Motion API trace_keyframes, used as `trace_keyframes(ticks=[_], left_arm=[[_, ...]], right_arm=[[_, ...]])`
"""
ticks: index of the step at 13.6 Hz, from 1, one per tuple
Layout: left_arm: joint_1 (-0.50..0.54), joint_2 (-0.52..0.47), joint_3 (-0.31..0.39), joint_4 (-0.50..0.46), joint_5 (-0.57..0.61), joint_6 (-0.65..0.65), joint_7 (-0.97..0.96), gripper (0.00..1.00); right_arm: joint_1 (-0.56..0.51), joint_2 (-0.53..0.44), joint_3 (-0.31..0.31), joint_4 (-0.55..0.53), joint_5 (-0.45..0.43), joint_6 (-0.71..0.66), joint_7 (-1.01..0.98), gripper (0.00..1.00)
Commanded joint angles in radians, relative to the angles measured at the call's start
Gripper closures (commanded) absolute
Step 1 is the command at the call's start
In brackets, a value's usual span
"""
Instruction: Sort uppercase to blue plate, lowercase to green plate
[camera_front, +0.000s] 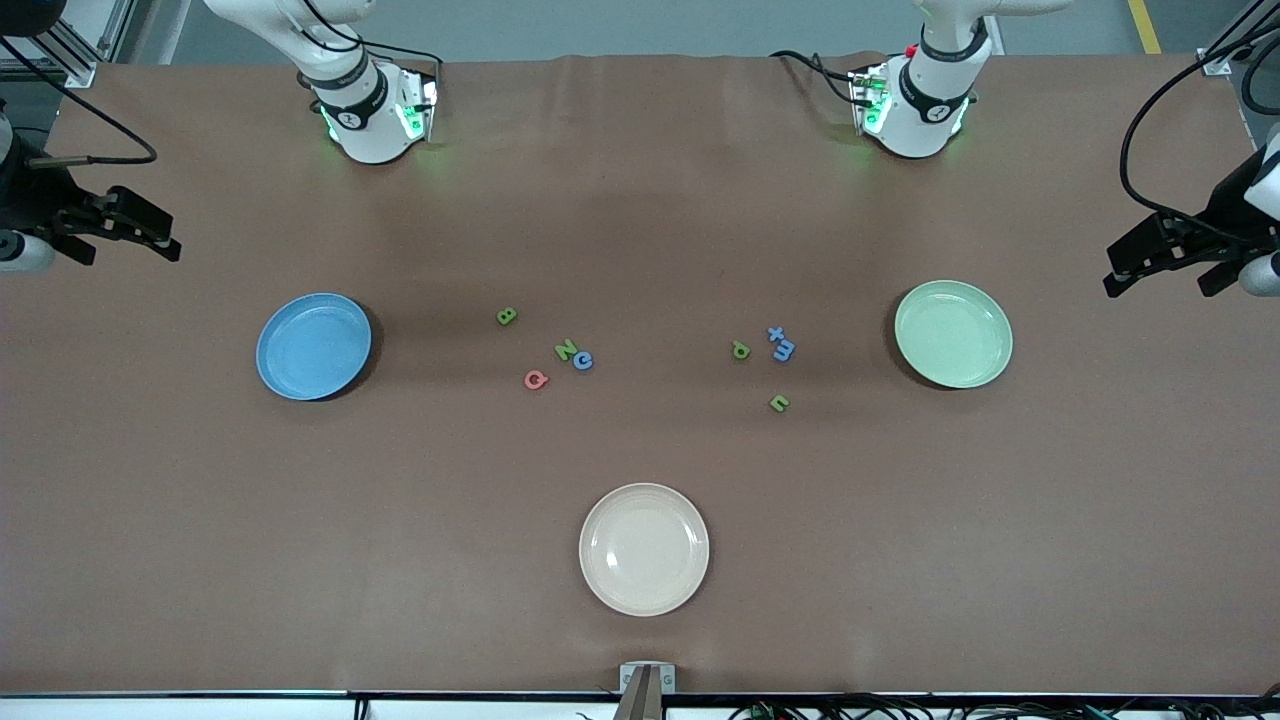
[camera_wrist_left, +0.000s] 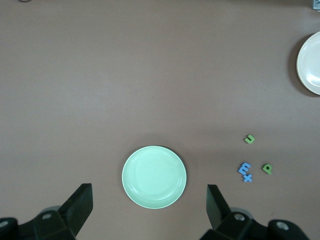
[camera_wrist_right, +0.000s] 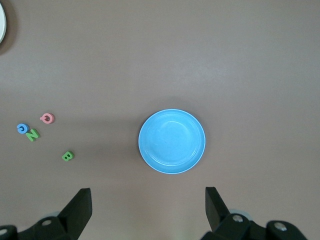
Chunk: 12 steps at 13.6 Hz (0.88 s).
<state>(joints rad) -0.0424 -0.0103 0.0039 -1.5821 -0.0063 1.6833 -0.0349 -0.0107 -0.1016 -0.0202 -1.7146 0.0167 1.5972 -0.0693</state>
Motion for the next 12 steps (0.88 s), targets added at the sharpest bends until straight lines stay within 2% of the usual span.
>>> trace_keyframes(ticks=[1,9,12], left_arm=[[0.013,0.010,-0.004,0.028,-0.021,-0.025,0.018,0.00],[-0.002,0.015,-0.005,0.017,-0.026,-0.034,-0.008,0.00],[-0.022,0.030,-0.028,-0.019,-0.076,-0.034,-0.025,0.00]], right_arm=[[-0.015,-0.032,0.008,-0.030,-0.003,0.007,-0.024,0.00],[-0.014,-0.030,0.011,-0.030,-0.027,-0.016,-0.010,0.00],[-0.014,-0.027,0.011,-0.017,-0.027,-0.029,-0.010,0.00]])
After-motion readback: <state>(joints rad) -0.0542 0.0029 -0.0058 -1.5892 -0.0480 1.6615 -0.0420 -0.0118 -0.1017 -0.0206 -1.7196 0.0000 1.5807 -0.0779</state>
